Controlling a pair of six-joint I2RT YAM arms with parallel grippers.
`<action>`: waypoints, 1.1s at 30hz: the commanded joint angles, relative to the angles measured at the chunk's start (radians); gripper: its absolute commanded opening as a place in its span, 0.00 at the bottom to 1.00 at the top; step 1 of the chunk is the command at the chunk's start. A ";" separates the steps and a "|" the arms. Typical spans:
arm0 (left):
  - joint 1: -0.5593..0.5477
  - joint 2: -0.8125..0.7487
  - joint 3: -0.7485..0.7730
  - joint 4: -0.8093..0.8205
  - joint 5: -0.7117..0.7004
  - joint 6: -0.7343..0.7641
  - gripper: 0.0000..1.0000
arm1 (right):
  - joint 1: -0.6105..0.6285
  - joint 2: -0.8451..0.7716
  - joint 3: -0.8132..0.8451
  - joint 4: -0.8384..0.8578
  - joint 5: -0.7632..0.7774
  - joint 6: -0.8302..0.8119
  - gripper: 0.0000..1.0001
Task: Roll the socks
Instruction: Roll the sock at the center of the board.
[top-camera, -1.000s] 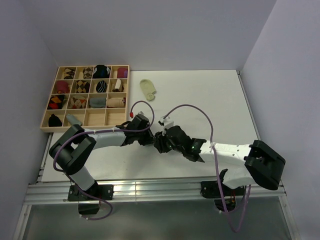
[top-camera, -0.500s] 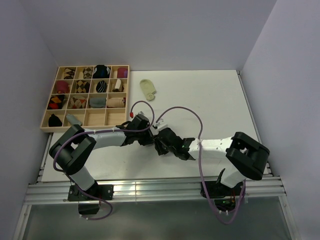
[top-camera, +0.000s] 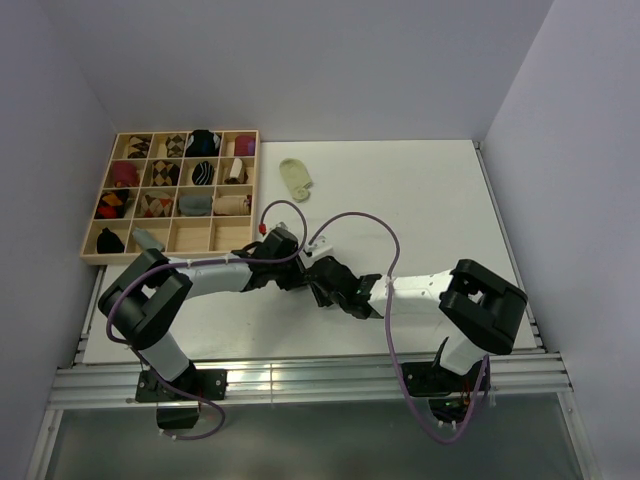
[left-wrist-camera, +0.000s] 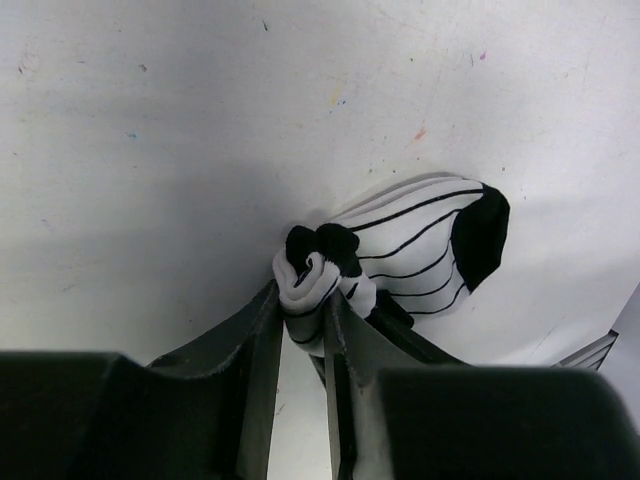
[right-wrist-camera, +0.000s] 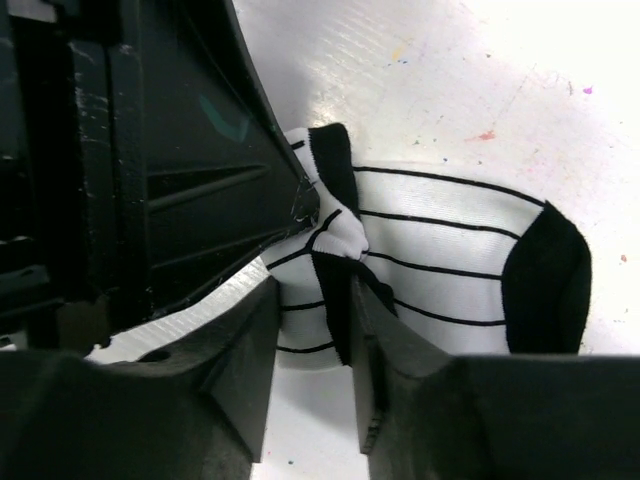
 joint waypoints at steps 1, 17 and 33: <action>-0.005 -0.007 0.020 -0.045 0.004 0.018 0.28 | -0.002 0.050 -0.024 -0.066 -0.004 0.015 0.35; 0.076 -0.125 -0.019 -0.028 -0.013 -0.008 0.61 | -0.031 -0.011 -0.058 -0.009 -0.169 -0.031 0.00; 0.076 -0.348 -0.215 0.129 -0.013 -0.024 0.76 | -0.440 0.015 -0.138 0.244 -1.008 0.120 0.00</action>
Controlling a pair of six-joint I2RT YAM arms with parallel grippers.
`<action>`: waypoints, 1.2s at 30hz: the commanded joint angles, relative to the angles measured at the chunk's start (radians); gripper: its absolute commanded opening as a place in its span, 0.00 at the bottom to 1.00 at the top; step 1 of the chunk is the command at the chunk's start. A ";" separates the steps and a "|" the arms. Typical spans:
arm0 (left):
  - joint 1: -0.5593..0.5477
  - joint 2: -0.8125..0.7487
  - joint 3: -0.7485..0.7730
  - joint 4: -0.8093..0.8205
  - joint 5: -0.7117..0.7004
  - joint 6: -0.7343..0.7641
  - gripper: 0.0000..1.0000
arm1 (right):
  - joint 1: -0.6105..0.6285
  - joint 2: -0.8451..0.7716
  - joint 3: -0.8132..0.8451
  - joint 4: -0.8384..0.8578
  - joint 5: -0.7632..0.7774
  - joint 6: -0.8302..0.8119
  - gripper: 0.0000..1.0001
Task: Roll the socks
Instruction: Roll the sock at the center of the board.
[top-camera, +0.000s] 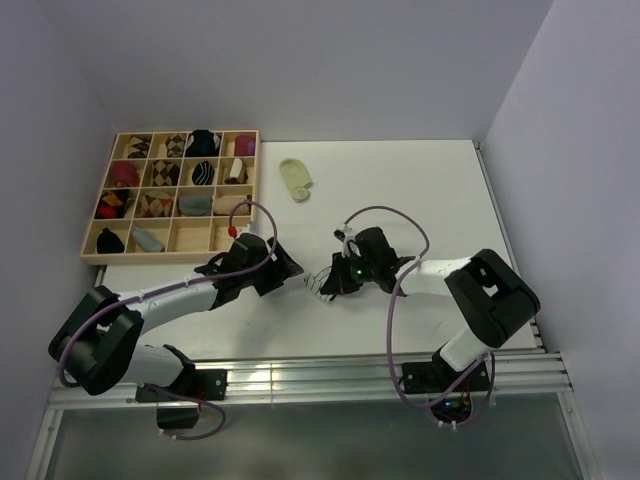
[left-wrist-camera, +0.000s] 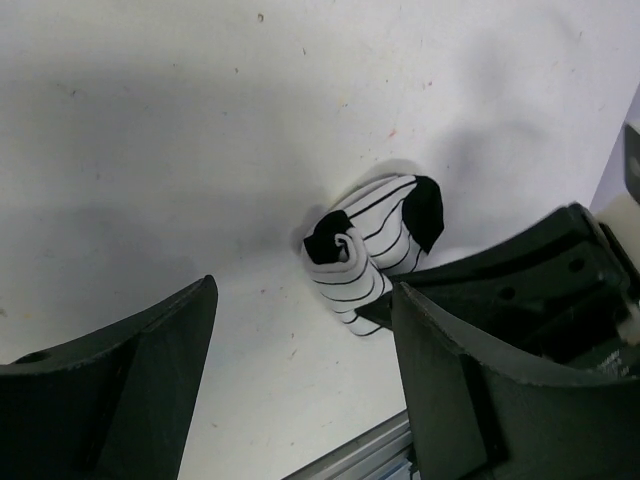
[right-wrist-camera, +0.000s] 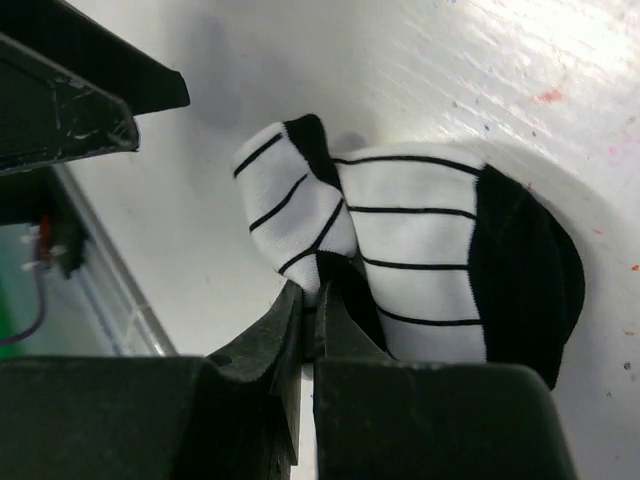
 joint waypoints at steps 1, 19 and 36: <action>-0.018 -0.033 -0.013 0.076 -0.002 0.009 0.75 | -0.072 0.074 -0.052 0.142 -0.254 0.114 0.00; -0.105 0.173 0.117 0.102 0.007 0.022 0.68 | -0.311 0.329 -0.173 0.539 -0.474 0.400 0.00; -0.138 0.355 0.241 0.022 0.025 0.078 0.49 | -0.337 0.331 -0.155 0.435 -0.425 0.363 0.00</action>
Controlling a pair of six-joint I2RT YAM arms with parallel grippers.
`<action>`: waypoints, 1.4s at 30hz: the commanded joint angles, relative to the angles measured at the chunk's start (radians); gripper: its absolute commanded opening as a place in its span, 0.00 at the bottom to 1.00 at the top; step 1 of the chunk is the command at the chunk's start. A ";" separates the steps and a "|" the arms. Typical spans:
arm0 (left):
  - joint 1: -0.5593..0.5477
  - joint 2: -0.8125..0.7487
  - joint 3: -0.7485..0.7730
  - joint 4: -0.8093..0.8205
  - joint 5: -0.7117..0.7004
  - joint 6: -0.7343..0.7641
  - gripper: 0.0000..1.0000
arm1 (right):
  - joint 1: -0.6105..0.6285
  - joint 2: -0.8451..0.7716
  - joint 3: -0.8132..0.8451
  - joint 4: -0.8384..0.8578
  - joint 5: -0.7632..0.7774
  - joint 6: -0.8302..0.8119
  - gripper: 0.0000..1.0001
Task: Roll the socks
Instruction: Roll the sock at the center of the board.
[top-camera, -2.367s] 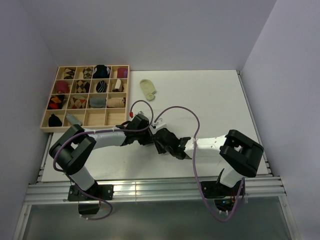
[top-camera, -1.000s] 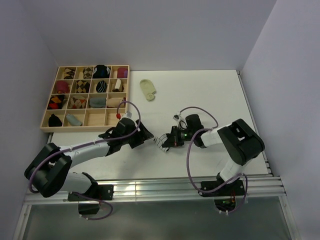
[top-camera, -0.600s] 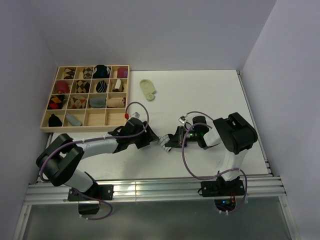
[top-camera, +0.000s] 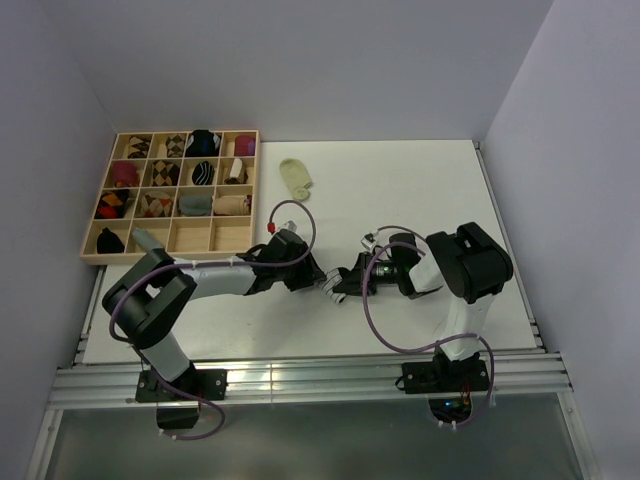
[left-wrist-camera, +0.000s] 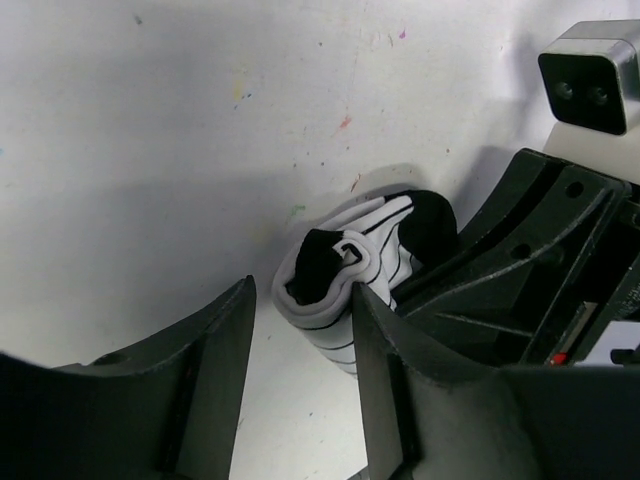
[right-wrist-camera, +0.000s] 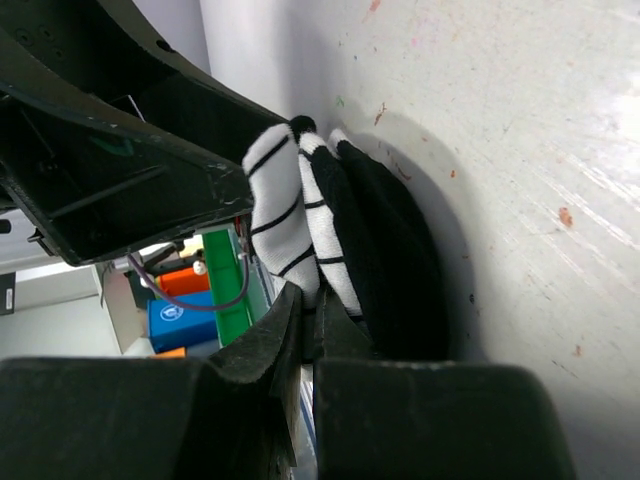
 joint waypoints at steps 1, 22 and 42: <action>-0.013 0.043 0.055 -0.050 0.003 0.044 0.48 | -0.015 -0.004 -0.005 -0.127 0.106 -0.066 0.00; -0.036 0.115 0.164 -0.211 -0.034 0.110 0.39 | 0.346 -0.689 0.150 -0.833 0.968 -0.460 0.39; -0.044 0.120 0.184 -0.219 -0.035 0.120 0.39 | 0.533 -0.553 0.144 -0.784 1.068 -0.520 0.40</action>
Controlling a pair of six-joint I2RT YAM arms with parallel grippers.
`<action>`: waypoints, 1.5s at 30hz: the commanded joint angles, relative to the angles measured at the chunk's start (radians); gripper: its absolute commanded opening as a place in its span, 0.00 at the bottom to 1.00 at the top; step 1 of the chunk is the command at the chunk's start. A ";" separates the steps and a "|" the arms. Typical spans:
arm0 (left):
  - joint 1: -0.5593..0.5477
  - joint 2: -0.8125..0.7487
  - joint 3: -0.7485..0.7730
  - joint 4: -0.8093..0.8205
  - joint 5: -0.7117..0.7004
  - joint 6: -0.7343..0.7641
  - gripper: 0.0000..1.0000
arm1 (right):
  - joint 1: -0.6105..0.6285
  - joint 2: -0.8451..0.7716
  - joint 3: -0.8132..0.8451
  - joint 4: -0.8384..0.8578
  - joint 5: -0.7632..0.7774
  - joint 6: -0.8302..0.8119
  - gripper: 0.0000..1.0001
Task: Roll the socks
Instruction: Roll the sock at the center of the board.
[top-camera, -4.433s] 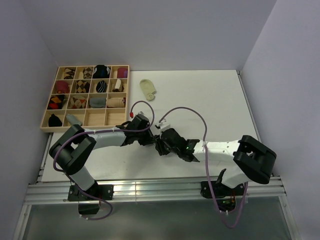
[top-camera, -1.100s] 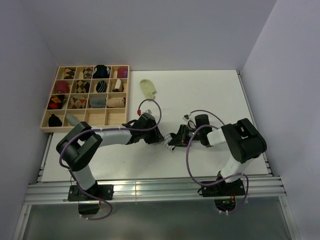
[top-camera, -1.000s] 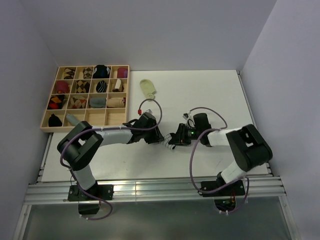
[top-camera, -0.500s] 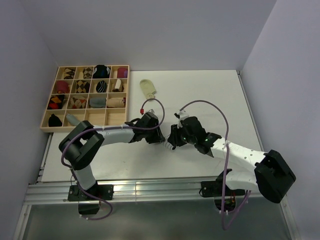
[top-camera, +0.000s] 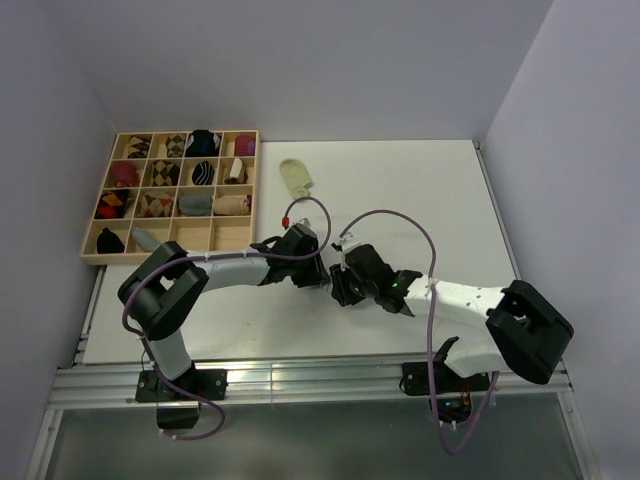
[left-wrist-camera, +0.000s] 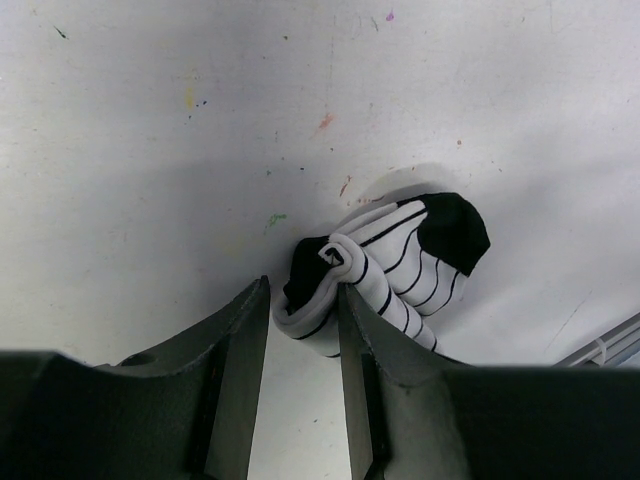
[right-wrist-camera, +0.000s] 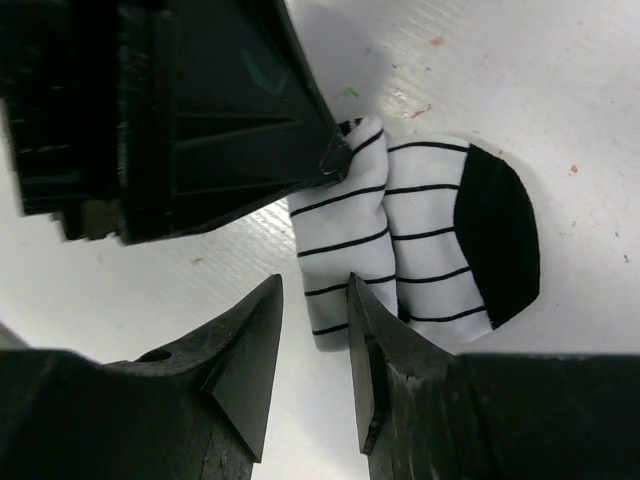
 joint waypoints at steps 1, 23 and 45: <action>-0.011 0.023 0.020 -0.052 -0.019 0.027 0.39 | 0.016 0.027 0.024 0.003 0.086 0.006 0.40; 0.038 -0.021 0.049 -0.083 -0.024 0.044 0.41 | 0.084 0.270 0.147 -0.244 0.266 0.191 0.24; 0.152 -0.510 -0.305 -0.031 -0.105 -0.083 0.76 | -0.148 0.302 0.096 0.291 -0.539 0.493 0.00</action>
